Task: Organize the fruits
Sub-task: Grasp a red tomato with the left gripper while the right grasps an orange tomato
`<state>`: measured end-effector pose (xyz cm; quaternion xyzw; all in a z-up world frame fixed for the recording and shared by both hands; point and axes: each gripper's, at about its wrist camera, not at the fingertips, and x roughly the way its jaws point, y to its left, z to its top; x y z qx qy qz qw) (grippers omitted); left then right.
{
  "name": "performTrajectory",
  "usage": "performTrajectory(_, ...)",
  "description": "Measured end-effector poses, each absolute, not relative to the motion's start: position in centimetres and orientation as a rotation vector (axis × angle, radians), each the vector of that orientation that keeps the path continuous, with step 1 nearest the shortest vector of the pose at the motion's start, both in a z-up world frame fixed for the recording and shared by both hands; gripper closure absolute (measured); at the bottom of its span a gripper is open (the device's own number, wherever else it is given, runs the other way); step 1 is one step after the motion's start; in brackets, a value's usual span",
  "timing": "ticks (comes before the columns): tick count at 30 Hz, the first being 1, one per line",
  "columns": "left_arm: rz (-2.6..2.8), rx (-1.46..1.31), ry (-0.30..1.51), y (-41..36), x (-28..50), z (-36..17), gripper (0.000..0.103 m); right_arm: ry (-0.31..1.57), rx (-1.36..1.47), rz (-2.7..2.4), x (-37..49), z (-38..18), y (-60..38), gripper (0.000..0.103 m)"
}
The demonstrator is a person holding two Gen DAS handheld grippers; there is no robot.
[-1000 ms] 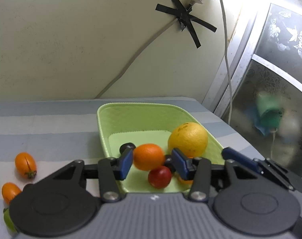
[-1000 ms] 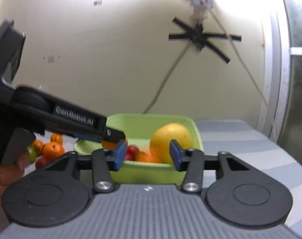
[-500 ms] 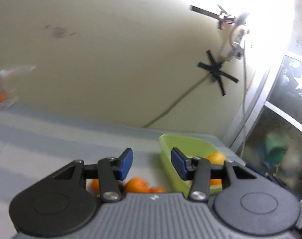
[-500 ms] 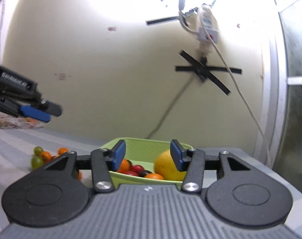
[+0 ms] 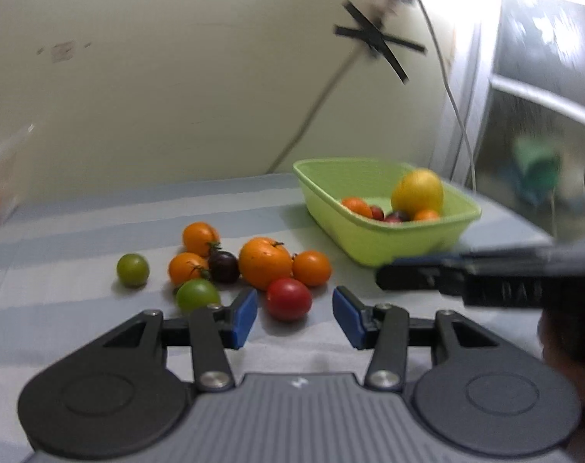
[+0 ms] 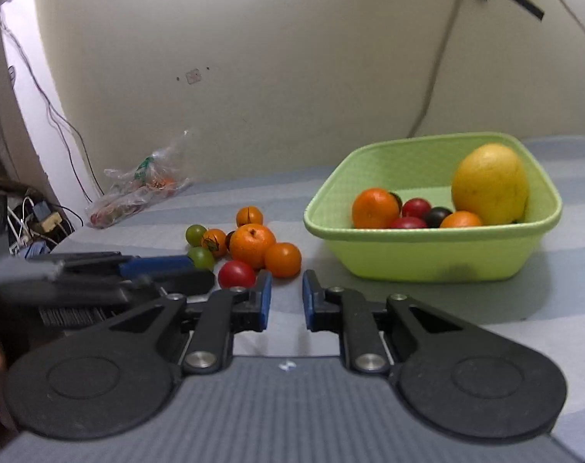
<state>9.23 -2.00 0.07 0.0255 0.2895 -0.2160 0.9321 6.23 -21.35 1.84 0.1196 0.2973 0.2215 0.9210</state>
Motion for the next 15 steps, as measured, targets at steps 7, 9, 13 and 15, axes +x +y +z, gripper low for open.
performTrajectory(7, -0.446, 0.117, 0.625, -2.8, 9.8, -1.5, 0.059, 0.663, 0.311, 0.442, 7.7, 1.5, -19.7, 0.08)
performTrajectory(9, -0.449, 0.107, 0.628, -2.6, 10.1, -1.5, 0.06, 0.683, 0.317, 0.424, 8.3, 1.1, -19.1, 0.079)
performTrajectory(13, -0.45, 0.065, 0.647, -1.9, 10.8, -1.7, 0.071, 0.702, 0.342, 0.38, 8.9, 0.6, -18.5, 0.062)
performTrajectory(15, -0.459, 0.04, 0.652, -1.5, 10.9, -1.8, 0.072, 0.7, 0.349, 0.376, 9.2, 0.5, -18.7, 0.062)
